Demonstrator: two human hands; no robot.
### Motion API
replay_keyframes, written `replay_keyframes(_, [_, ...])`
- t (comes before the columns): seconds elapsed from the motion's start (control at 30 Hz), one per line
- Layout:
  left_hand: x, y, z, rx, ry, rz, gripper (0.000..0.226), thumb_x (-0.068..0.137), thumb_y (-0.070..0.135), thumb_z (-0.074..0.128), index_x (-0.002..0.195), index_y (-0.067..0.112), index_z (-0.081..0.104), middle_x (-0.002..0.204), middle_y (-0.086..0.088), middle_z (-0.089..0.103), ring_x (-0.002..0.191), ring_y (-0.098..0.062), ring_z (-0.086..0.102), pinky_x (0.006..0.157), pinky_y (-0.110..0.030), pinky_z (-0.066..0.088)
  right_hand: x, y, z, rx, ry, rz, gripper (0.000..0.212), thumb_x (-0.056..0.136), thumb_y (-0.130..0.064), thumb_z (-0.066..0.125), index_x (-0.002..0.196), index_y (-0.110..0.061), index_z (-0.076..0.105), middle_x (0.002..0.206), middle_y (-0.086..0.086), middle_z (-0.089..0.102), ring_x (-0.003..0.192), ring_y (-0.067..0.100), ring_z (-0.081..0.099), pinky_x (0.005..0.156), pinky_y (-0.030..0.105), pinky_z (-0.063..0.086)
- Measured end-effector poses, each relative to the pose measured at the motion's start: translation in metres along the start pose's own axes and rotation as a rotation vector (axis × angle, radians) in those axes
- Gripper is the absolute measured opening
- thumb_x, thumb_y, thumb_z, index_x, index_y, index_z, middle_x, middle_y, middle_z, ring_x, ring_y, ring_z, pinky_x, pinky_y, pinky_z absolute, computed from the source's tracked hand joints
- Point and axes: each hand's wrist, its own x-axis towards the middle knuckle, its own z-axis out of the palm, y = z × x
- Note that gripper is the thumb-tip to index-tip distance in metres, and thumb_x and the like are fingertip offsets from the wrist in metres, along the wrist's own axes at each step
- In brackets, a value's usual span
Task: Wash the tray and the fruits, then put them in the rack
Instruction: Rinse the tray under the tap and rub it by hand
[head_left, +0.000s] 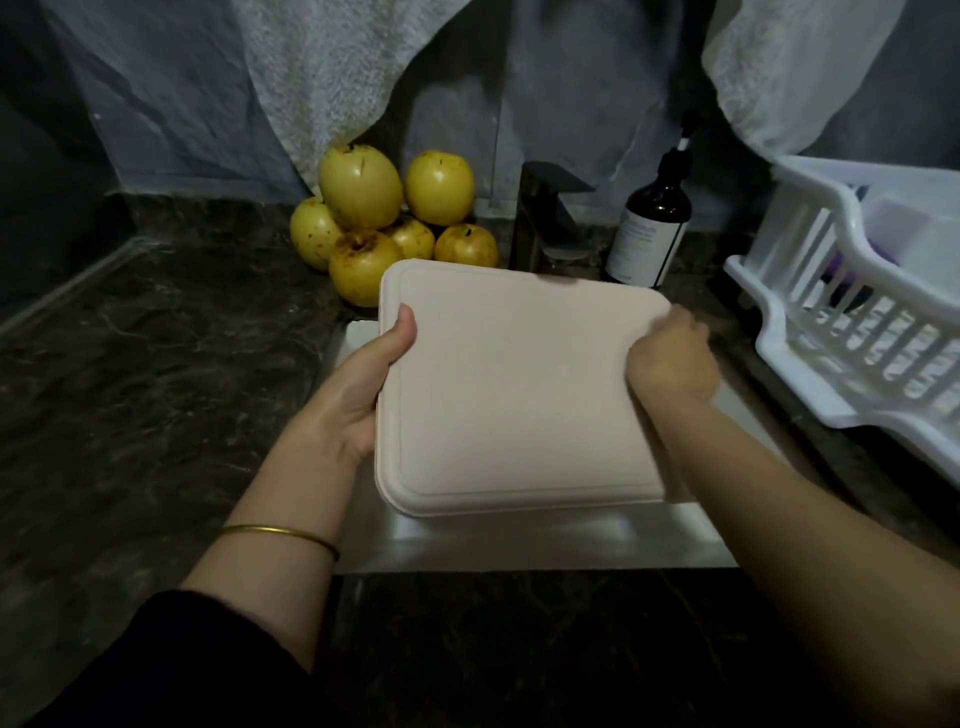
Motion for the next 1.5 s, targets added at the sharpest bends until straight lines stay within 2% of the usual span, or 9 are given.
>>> replay_keyframes(0.17, [0.001,-0.002,0.004,0.030,0.054,-0.041,0.030,0.096,0.034,0.049,0.101,0.009,0.064,0.090,-0.014,0.073,0.073,-0.026,0.071,0.071,-0.046,0.055,-0.065,-0.041,0.031,-0.074,-0.287,-0.410,0.063,0.101,-0.048,0.016,0.153,-0.014,0.006,0.161,0.004,-0.003,0.148,0.020,-0.005,0.118,0.042,-0.004])
replay_keyframes(0.53, [0.005,0.000,-0.002,0.057,0.095,0.068,0.025,0.098,0.027,0.047,0.104,0.010,0.065,0.086,-0.012,0.073,0.074,-0.022,0.072,0.064,-0.037,0.059,-0.111,-0.058,0.006,-0.190,-0.429,-1.182,0.073,0.094,-0.059,0.017,0.153,-0.018,0.000,0.160,-0.005,-0.007,0.146,0.011,-0.010,0.119,0.038,-0.007])
replay_keyframes(0.73, [0.005,-0.001,-0.002,0.082,0.167,0.089,0.018,0.098,0.020,0.048,0.106,0.008,0.059,0.081,-0.012,0.073,0.064,-0.022,0.071,0.058,-0.036,0.059,-0.071,-0.023,0.001,-0.225,-0.401,-0.896,0.068,0.096,-0.060,0.017,0.152,-0.027,-0.002,0.159,-0.007,-0.013,0.146,0.012,-0.014,0.119,0.039,-0.009])
replay_keyframes(0.83, [0.005,0.000,-0.004,0.102,0.168,0.092,0.023,0.096,0.021,0.049,0.114,0.009,0.058,0.096,-0.015,0.069,0.069,-0.024,0.070,0.065,-0.040,0.058,-0.051,-0.007,0.002,-0.211,-0.345,-0.589,0.070,0.096,-0.060,0.013,0.153,-0.022,-0.002,0.160,-0.001,-0.013,0.146,0.017,-0.013,0.118,0.040,-0.009])
replay_keyframes(0.97, [0.007,0.001,-0.004,0.101,0.191,0.119,0.016,0.096,0.019,0.051,0.106,0.010,0.060,0.084,-0.013,0.071,0.062,-0.022,0.069,0.058,-0.037,0.058,-0.045,-0.001,0.004,-0.173,-0.289,-0.165,0.077,0.095,-0.063,0.007,0.153,-0.014,-0.002,0.160,0.009,-0.011,0.147,0.026,-0.012,0.118,0.047,-0.008])
replay_keyframes(1.07, [0.007,0.002,-0.004,0.090,0.220,0.132,0.015,0.095,0.018,0.051,0.104,0.010,0.060,0.076,-0.010,0.072,0.059,-0.021,0.069,0.056,-0.035,0.058,-0.064,-0.016,0.008,-0.177,-0.299,-0.309,0.078,0.094,-0.063,0.008,0.152,-0.013,-0.004,0.159,0.009,-0.013,0.146,0.025,-0.014,0.118,0.045,-0.009])
replay_keyframes(1.23, [0.009,0.002,-0.007,0.091,0.257,0.146,0.033,0.095,0.017,0.052,0.125,0.006,0.054,0.099,-0.014,0.067,0.070,-0.021,0.069,0.061,-0.032,0.059,-0.113,-0.045,0.008,-0.197,-0.371,-0.806,0.070,0.096,-0.059,0.014,0.153,-0.022,-0.002,0.160,0.001,-0.013,0.146,0.020,-0.015,0.118,0.046,-0.009])
replay_keyframes(1.37, [0.008,0.002,-0.007,0.070,0.221,0.120,0.034,0.096,0.019,0.050,0.127,0.006,0.055,0.093,-0.013,0.069,0.070,-0.021,0.070,0.061,-0.033,0.059,-0.129,-0.041,0.000,-0.225,-0.388,-1.190,0.077,0.084,-0.061,-0.001,0.153,-0.028,0.005,0.161,-0.005,-0.005,0.147,0.018,-0.007,0.116,0.045,-0.007])
replay_keyframes(1.5, [0.008,0.002,-0.006,0.035,0.225,0.127,0.033,0.096,0.017,0.049,0.126,0.005,0.054,0.079,-0.010,0.072,0.065,-0.020,0.071,0.054,-0.031,0.058,-0.099,-0.024,-0.003,-0.205,-0.372,-0.998,0.065,0.091,-0.064,0.009,0.151,-0.038,0.006,0.160,-0.010,-0.006,0.147,0.015,-0.009,0.118,0.042,-0.006])
